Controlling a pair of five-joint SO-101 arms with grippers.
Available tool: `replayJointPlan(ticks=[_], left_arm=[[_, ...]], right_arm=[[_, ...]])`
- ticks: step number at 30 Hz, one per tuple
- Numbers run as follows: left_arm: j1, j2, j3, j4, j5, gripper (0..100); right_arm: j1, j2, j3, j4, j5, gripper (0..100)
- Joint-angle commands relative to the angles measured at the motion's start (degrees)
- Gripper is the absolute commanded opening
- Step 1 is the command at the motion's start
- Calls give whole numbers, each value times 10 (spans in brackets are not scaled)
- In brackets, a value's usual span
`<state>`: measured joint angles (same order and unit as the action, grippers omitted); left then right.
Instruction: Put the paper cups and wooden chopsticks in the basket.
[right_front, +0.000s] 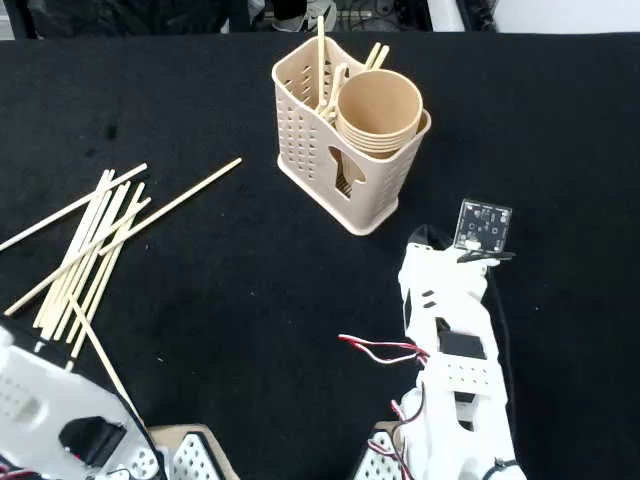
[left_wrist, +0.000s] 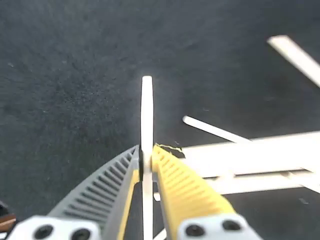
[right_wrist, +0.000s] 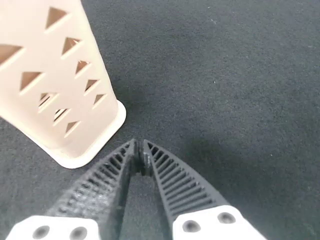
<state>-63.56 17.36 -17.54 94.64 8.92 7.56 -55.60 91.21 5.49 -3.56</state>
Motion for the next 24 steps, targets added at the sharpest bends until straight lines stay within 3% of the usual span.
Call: replayJointPlan(ticks=[1,4,7,13,19,24], left_arm=[[48,-124,-109,55,12,28],[95,-197,-147,55,79,28],[170,-262,-155,0,129,28],[348,-303,-124,-258,185,28],[501,-309,-18,-535,187,28],[585,-361,48,-655,186,29]], right_arm=[[-6,-13,-2,-10,3,15],[-6,-13,-2,-10,3,15],[-6,-13,-2,-10,3,15],[-6,-13,-3,-10,3,15],[-6,-13,-2,-10,3,15],[-6,-13,-2,-10,3,15]])
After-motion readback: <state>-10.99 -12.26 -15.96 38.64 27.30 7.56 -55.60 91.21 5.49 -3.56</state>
